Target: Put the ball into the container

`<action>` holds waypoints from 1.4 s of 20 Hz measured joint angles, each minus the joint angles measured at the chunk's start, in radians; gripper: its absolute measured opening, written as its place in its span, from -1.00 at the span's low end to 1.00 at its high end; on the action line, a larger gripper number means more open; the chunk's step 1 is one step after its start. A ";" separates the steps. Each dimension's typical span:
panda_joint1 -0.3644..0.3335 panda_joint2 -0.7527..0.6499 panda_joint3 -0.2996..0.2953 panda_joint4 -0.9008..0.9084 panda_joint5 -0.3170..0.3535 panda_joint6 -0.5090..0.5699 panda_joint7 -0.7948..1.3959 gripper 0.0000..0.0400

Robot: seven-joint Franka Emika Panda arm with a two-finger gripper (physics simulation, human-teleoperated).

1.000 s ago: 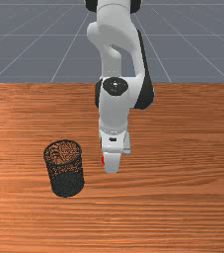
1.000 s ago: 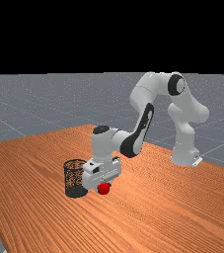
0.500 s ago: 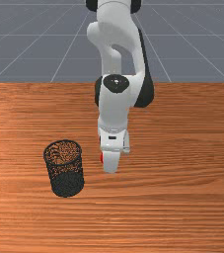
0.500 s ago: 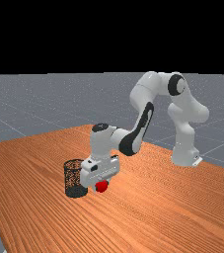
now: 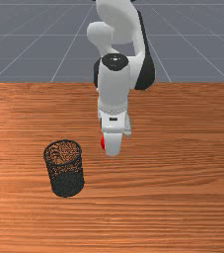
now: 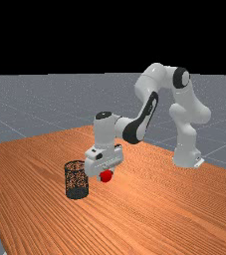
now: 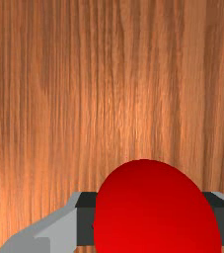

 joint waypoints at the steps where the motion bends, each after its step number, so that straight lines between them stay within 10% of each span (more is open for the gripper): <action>1: -0.017 -0.018 0.015 0.006 0.046 -0.023 -0.001 0.40; 28: -0.167 -0.047 -0.066 0.090 0.000 -0.102 -0.224 0.40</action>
